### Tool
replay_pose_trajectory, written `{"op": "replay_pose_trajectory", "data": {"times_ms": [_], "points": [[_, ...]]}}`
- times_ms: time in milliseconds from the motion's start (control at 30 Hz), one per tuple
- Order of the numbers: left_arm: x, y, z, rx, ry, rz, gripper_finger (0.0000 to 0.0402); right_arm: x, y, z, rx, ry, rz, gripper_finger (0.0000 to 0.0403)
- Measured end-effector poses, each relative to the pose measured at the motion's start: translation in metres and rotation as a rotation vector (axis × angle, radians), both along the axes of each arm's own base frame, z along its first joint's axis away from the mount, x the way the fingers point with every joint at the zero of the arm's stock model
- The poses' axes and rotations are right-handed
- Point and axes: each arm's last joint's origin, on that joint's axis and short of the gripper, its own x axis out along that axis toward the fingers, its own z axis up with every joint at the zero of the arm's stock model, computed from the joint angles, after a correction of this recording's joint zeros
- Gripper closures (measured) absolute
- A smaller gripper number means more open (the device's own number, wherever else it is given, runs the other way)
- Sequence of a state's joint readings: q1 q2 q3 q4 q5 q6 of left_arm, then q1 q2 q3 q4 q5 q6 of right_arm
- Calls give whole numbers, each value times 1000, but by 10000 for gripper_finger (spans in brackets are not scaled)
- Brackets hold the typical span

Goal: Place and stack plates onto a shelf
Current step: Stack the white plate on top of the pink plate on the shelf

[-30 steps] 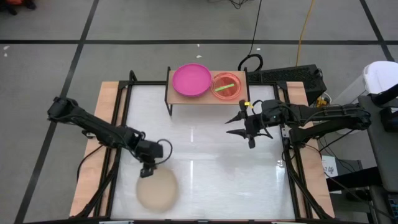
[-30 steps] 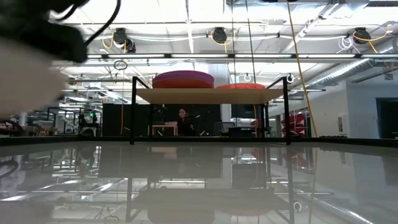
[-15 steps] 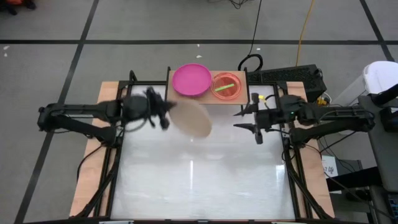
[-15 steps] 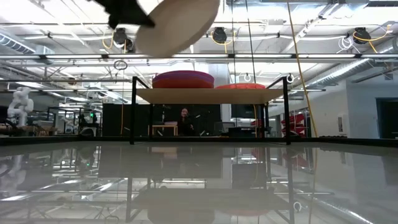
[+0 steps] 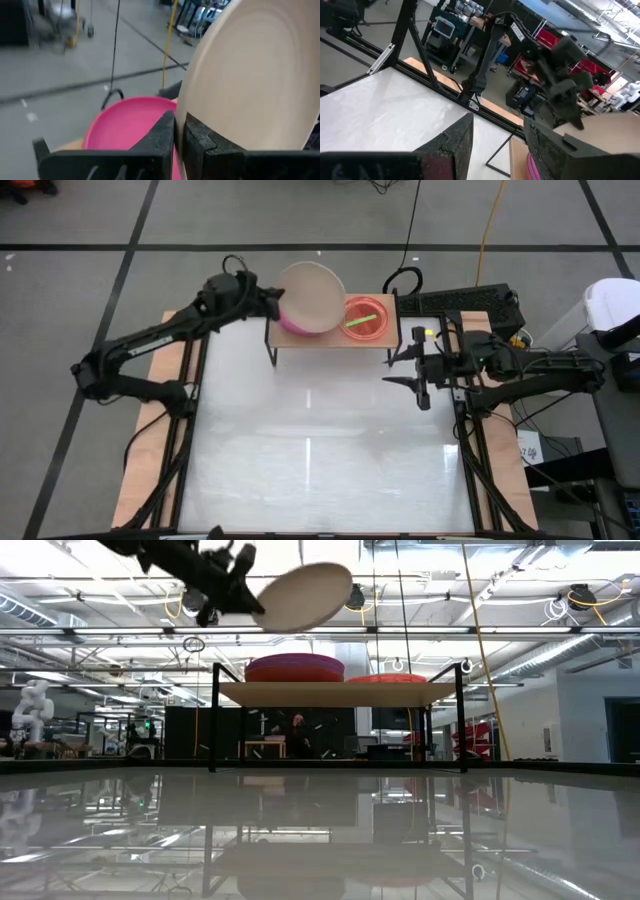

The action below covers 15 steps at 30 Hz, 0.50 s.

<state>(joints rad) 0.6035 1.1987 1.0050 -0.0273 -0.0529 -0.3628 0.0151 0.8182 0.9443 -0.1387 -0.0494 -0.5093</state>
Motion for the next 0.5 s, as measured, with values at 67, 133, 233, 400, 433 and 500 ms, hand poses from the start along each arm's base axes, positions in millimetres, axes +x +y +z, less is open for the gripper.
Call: {"op": "replay_pose_trajectory", "data": {"times_ms": [67, 133, 233, 400, 433, 500], "points": [[2, 12, -8, -82, -24, 6, 379, 0, 0, -1, 0, 5, 0, 247], [2, 21, -15, -140, -34, 26, 379, 0, 0, -1, 0, 7, 0, 247], [3, 29, -23, -173, -25, 44, 378, 0, 0, -1, -1, 9, 0, 247], [2, 32, -24, -125, 13, 44, 369, 0, 0, -2, 0, 19, 0, 247], [2, 32, -24, -118, 18, 43, 363, 0, 0, -2, 0, 25, 0, 247], [2, 32, -24, -118, 21, 42, 346, 0, 0, -3, -1, 33, 0, 247]]}}
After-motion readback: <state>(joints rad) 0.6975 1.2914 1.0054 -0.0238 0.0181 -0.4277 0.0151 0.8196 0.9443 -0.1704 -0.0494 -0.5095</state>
